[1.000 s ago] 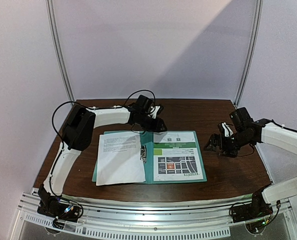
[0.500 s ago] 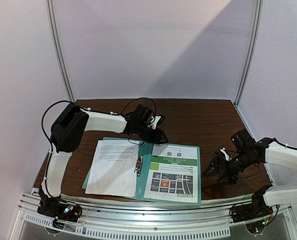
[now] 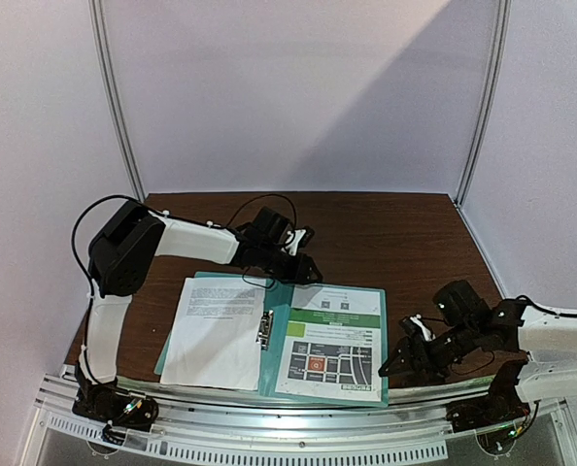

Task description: Put the files into the folder

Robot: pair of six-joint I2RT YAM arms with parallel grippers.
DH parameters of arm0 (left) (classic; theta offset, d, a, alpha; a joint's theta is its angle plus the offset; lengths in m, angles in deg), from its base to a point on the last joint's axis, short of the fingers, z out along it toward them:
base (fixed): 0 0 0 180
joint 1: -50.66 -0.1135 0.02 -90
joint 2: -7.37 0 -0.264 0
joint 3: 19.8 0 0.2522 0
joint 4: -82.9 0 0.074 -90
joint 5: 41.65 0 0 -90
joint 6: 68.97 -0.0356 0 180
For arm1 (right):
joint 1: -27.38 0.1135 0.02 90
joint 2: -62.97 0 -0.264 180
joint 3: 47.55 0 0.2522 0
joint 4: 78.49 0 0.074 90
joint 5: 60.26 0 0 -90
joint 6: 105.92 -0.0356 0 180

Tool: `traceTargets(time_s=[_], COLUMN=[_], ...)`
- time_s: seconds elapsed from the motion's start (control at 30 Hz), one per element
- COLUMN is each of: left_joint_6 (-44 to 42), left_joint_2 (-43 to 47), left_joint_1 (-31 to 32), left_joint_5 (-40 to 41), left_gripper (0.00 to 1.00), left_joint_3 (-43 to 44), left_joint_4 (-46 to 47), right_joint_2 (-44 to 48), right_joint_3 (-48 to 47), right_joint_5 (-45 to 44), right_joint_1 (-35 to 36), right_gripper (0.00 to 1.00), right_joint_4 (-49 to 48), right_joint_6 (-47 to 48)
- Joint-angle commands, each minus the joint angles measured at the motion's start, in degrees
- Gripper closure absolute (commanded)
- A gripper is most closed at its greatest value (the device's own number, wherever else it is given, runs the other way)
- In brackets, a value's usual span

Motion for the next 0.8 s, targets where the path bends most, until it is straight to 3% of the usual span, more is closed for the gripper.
traceTargets(time_s=[0.0, 0.4, 0.53, 0.77], left_joint_6=[1.7, 3.8, 4.0, 4.0], left_joint_2=[0.1, 0.7, 1.4, 2.5], left_joint_1=[0.7, -0.3, -0.4, -0.4], left_joint_5=[-0.2, -0.8, -1.0, -1.0], left_gripper=[0.57, 0.57, 0.57, 0.57], left_joint_3=[-0.3, 0.5, -0.1, -1.6], left_joint_4=[-0.5, 1.3, 1.8, 2.6], right_joint_2=[1.2, 2.4, 1.5, 1.3], right_joint_3=[3.8, 6.0, 5.2, 6.8], right_joint_5=[-7.1, -16.7, -19.6, -22.0], right_joint_1=[5.7, 17.4, 19.4, 22.2], right_gripper=[0.10, 0.15, 0.16, 0.19], right_joint_4=[-9.2, -13.4, -10.9, -15.9], right_joint_6=[-7.7, -16.4, -17.4, -20.1])
